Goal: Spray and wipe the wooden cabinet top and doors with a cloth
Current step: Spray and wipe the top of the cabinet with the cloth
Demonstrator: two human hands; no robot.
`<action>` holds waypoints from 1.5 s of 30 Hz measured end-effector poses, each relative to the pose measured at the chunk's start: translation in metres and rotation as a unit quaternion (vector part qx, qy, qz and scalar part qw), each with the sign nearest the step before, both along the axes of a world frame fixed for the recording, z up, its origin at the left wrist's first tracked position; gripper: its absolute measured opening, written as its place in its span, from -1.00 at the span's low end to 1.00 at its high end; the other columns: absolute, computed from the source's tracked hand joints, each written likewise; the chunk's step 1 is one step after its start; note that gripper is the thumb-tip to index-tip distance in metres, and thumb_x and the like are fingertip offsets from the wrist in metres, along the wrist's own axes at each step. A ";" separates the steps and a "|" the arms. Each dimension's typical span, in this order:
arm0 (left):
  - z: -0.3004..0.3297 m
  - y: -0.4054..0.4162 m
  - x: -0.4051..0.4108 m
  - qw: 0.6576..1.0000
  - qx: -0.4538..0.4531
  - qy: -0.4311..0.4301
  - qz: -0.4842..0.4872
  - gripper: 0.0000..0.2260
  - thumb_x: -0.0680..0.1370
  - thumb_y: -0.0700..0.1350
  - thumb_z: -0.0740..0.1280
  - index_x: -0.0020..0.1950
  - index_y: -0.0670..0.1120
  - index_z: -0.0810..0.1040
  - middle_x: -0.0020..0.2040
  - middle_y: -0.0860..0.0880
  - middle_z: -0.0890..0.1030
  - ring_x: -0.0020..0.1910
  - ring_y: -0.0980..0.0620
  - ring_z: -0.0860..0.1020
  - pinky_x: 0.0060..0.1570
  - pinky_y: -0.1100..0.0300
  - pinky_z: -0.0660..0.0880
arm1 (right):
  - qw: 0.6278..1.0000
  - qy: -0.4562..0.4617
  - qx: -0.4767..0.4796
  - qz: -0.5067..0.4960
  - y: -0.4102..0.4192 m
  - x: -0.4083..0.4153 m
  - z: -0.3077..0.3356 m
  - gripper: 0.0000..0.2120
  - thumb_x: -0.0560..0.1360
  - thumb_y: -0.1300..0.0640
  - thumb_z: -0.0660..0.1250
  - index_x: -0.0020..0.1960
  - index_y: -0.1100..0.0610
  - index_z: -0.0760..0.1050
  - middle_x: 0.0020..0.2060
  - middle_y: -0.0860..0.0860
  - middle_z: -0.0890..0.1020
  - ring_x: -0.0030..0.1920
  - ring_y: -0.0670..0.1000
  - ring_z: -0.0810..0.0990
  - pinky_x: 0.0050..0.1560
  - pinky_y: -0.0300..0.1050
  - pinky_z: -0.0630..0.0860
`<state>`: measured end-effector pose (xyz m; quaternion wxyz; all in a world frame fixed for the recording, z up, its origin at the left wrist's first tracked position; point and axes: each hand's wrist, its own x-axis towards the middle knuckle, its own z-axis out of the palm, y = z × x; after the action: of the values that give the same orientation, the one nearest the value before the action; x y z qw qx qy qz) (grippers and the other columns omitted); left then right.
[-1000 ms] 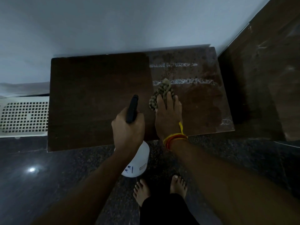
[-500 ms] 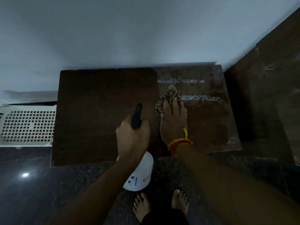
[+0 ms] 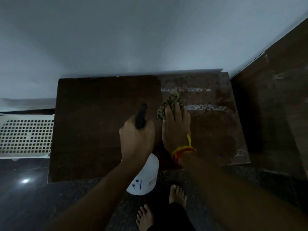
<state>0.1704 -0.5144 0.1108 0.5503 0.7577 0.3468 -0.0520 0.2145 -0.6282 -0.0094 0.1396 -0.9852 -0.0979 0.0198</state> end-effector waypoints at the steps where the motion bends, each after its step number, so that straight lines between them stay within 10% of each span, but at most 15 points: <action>1: 0.000 -0.001 0.002 1.000 -0.003 -0.002 -0.002 -0.85 0.57 -0.17 0.27 -0.21 -0.07 0.44 -0.35 -0.09 0.49 -0.35 -0.10 0.51 -0.21 -0.17 0.60 | 1.000 0.002 0.003 0.001 0.004 0.015 0.000 -0.54 0.55 0.09 0.24 0.42 0.14 0.32 0.44 0.23 0.29 0.46 0.35 0.15 0.44 0.30 0.11; 34: 0.010 0.009 0.043 0.999 -0.030 0.016 0.029 -0.87 0.58 -0.16 0.28 -0.15 0.01 0.45 -0.28 -0.09 0.54 -0.37 -0.01 0.51 -0.28 0.03 0.58 | 0.999 -0.039 0.016 -0.006 0.045 0.116 0.002 -0.54 0.53 0.05 0.07 0.40 0.13 0.37 0.40 0.21 0.36 0.40 0.39 0.24 0.40 0.28 0.16; 45: 0.023 0.006 0.056 0.999 -0.033 0.011 0.030 -0.77 0.59 -0.19 0.27 -0.20 0.08 0.39 -0.19 -0.19 0.58 -0.18 -0.30 0.59 -0.15 -0.18 0.59 | 0.999 -0.029 0.000 -0.012 0.009 0.128 0.000 -0.55 0.55 0.07 0.12 0.43 0.12 0.32 0.44 0.21 0.30 0.43 0.36 0.19 0.43 0.25 0.13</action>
<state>0.2269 -0.5082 0.1342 0.5723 0.7279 0.3736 -0.0551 0.3428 -0.6192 -0.0096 0.1368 -0.9865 -0.0899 -0.0107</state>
